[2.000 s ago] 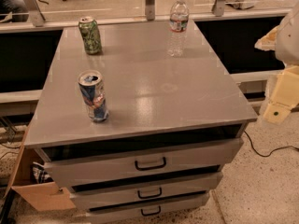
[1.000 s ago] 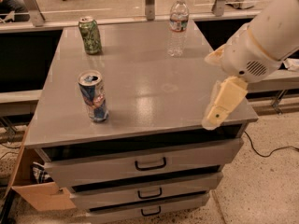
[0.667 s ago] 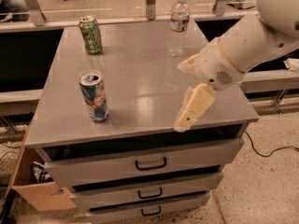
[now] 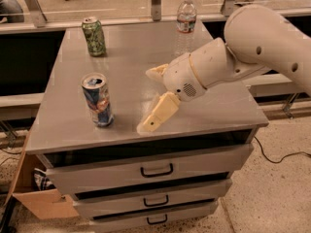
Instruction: Knock redbull can over
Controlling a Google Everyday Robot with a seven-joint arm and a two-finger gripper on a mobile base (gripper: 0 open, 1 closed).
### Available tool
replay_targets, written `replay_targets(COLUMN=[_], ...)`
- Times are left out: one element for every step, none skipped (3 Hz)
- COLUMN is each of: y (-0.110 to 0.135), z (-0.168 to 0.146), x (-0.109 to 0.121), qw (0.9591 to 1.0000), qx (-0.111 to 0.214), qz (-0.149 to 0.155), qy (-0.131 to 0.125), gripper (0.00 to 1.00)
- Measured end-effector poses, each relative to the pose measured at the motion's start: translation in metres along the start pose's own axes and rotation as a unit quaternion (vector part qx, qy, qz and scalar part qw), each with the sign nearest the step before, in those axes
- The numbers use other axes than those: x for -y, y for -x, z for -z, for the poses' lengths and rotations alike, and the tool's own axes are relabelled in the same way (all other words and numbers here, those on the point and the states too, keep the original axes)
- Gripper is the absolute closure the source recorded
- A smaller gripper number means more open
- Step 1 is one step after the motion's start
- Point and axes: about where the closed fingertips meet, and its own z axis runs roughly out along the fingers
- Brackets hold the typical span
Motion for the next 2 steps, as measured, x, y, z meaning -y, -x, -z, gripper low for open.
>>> replay_targets(y=[0.024,0.045], z=[-0.032,-0.057], x=[0.001,-0.004], qw=[0.9975,0.9926], qx=[0.069,0.120], qz=[0.000,0.003], qy=[0.010,0.017], gripper=[0.00,0.00])
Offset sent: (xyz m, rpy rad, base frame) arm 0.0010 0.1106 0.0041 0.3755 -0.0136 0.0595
